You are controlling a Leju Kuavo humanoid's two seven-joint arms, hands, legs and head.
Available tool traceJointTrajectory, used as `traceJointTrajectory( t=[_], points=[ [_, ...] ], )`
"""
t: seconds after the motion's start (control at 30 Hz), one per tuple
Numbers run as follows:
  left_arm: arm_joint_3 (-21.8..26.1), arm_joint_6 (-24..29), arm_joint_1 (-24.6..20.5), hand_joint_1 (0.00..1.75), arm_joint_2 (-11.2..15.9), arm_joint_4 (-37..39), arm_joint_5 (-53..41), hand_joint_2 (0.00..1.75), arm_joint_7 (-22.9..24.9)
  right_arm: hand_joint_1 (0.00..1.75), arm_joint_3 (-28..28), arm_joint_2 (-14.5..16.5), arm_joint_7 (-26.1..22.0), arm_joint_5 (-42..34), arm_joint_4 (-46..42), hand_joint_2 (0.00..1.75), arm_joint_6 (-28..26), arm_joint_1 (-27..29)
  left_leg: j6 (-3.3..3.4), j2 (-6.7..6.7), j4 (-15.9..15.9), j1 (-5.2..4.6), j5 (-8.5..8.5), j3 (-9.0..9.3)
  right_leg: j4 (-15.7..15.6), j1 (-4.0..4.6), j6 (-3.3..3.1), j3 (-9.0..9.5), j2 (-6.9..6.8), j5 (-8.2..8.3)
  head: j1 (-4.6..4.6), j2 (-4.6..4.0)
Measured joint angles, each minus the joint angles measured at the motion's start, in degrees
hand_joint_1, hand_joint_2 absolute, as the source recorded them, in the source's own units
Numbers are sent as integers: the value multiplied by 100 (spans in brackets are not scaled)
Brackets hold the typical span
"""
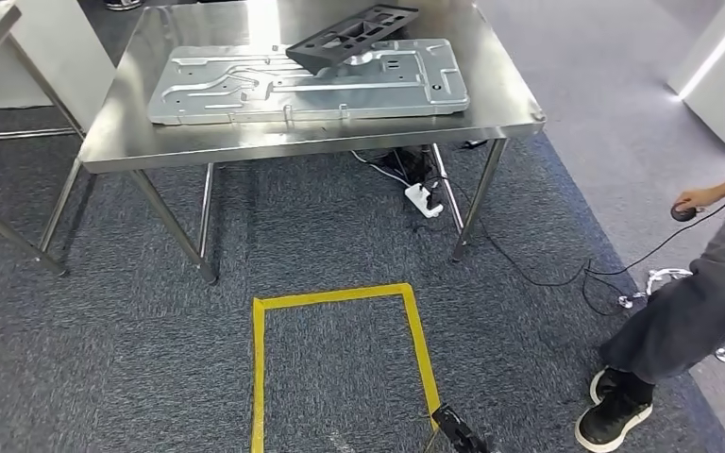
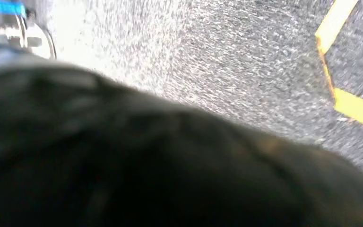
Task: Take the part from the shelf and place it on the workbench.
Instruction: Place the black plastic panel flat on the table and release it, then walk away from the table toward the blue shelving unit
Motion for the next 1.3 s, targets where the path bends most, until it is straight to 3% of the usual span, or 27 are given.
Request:
traceJointTrajectory(
  t=[0.07, 0.13, 0.17, 0.2, 0.27, 0.33, 0.4, 0.47, 0.53, 0.6, 0.67, 0.7, 0.73, 0.77, 0.83, 0.9, 0.97, 1.0, 1.07, 1.13, 1.2, 1.23, 1.3],
  points=[
    [0, -11, -11, 0, 1, 1, -4, 0, 20, 0, 109, 36, 5, 40, 0, 0, -9, -19, -69, 229, 519, 11, -282, -260, -28, -6, -45, 3, -128, 13, -9, 0],
    [0, -16, -26, 0, 2, 1, -10, 0, 29, 0, 197, 49, 13, 48, 0, 0, -12, -21, -123, 347, 1207, 29, -568, -619, -30, 2, -63, -4, -266, 10, -11, 0],
    [0, -20, -21, 0, 2, 1, -11, 0, 34, 0, 234, 54, 16, 48, 0, 0, -13, -22, -135, 369, 1411, 33, -609, -731, -29, 5, -66, -6, -333, 8, -12, 0],
    [0, -24, -11, 0, 2, 1, -11, 0, 42, 0, 268, 62, 18, 50, 0, 0, -13, -25, -135, 384, 1396, 36, -530, -732, -29, 6, -66, -5, -396, 7, -12, 0],
    [1, -40, 2, 0, 2, 1, -4, 0, 72, 0, 346, 88, 18, 64, 0, 0, -16, -39, -98, 478, 804, 27, -147, -442, -30, 11, -63, 6, -520, 4, -12, 0],
    [2, -63, -13, 0, 2, 1, 13, 0, 105, 0, 410, 118, 20, 91, 0, 0, -21, -49, -22, 695, 63, -24, 131, -85, -41, 29, -39, 31, -627, -2, -10, 0],
    [2, -87, -24, 0, 1, 1, 22, 0, 134, 0, 450, 148, 30, 114, 0, 0, -24, -49, 40, 775, -196, -71, 165, 12, -77, 43, 18, 68, -721, 0, -9, 0],
    [2, -105, -4, 0, 2, 1, 13, 0, 150, 0, 490, 175, 42, 124, 0, 0, -25, -47, 97, 659, -258, -55, 216, 32, -123, 44, 91, 115, -779, 6, -8, 0],
    [2, -112, 9, 0, -10, 1, -9, 0, 151, 0, 516, 190, 47, 125, 0, 0, -25, -39, 165, 557, -368, -16, 298, 99, 13, 48, 146, 79, -580, -117, -4, 0],
    [1, -115, -4, 0, -24, 1, -33, 0, 148, 0, 525, 197, 50, 125, 1, 0, -23, -16, 213, 452, -419, -2, 352, 120, 599, 53, 162, -177, -284, -454, -2, 0],
    [1, -115, -12, 0, -32, 1, -46, 0, 146, 0, 526, 200, 61, 119, 3, 0, -20, 16, 233, 320, -403, -9, 361, 96, 1306, 59, 161, -514, -191, -739, -3, 0],
    [2, -114, -8, 0, -36, 1, -48, 0, 146, 0, 526, 199, 67, 115, 5, 0, -20, 29, 234, 245, -391, -12, 358, 92, 1432, 59, 162, -585, -185, -725, -2, 0],
    [2, -113, -3, 0, -39, 1, -46, 0, 146, 0, 527, 198, 72, 112, 8, 0, -20, 37, 230, 166, -373, -12, 351, 90, 1345, 57, 160, -561, -179, -604, -3, 0],
    [2, -112, 1, 0, -42, 1, -43, 0, 146, 0, 527, 197, 74, 112, 9, 0, -20, 39, 220, 88, -351, -8, 340, 90, 1036, 51, 156, -433, -154, -391, -2, 0],
    [2, -113, -1, 0, -50, 1, -37, 0, 146, 0, 530, 198, 75, 121, 12, 0, -20, 40, 172, -56, -271, -3, 293, 64, 272, 26, 143, -104, 48, -61, -2, 0],
    [2, -114, -9, 0, -55, 1, -32, 0, 147, 0, 539, 199, 72, 136, 14, 0, -20, 35, 104, -177, -206, -3, 262, 4, -61, 14, 113, 52, 213, -8, -4, 0],
    [2, -115, 3, 0, -50, 2, -29, 0, 149, 0, 563, 203, 68, 145, 15, 0, -16, 22, 43, -290, -206, 7, 273, -43, -73, 18, 54, 74, 143, -14, -6, 0],
    [2, -116, 18, 0, -46, 2, -30, 0, 149, 0, 573, 211, 68, 148, 15, 0, -14, 16, 17, -268, -193, 10, 266, -57, -89, 15, 19, 87, 82, -6, -7, 0],
    [2, -116, 23, 0, -43, 3, -30, 0, 150, 0, 584, 221, 67, 156, 15, 0, -12, 15, -46, -23, 71, 5, 119, -192, -129, -5, -43, 115, -48, 4, -20, 0],
    [2, -116, 0, 0, -48, 3, -31, 0, 149, 0, 597, 222, 67, 167, 16, 0, -10, 22, -115, 291, 767, 20, -205, -545, -140, 9, -85, 130, -197, -10, -35, 0],
    [2, -119, -7, 0, -48, 3, -33, 0, 149, 0, 618, 222, 69, 186, 17, 0, 2, 28, -150, 385, 1355, 45, -378, -866, -138, 23, -102, 143, -358, -32, -36, 0],
    [2, -120, 2, 0, -48, 3, -34, 0, 150, 0, 628, 222, 70, 199, 17, 0, 8, 28, -149, 397, 1353, 50, -303, -877, -138, 26, -103, 155, -427, -44, -36, 0],
    [2, -123, 15, 0, -46, 3, -36, 0, 154, 0, 651, 223, 73, 221, 17, 0, 13, 22, -106, 472, 726, 44, 89, -569, -139, 31, -93, 197, -557, -74, -37, 0]
  ],
)
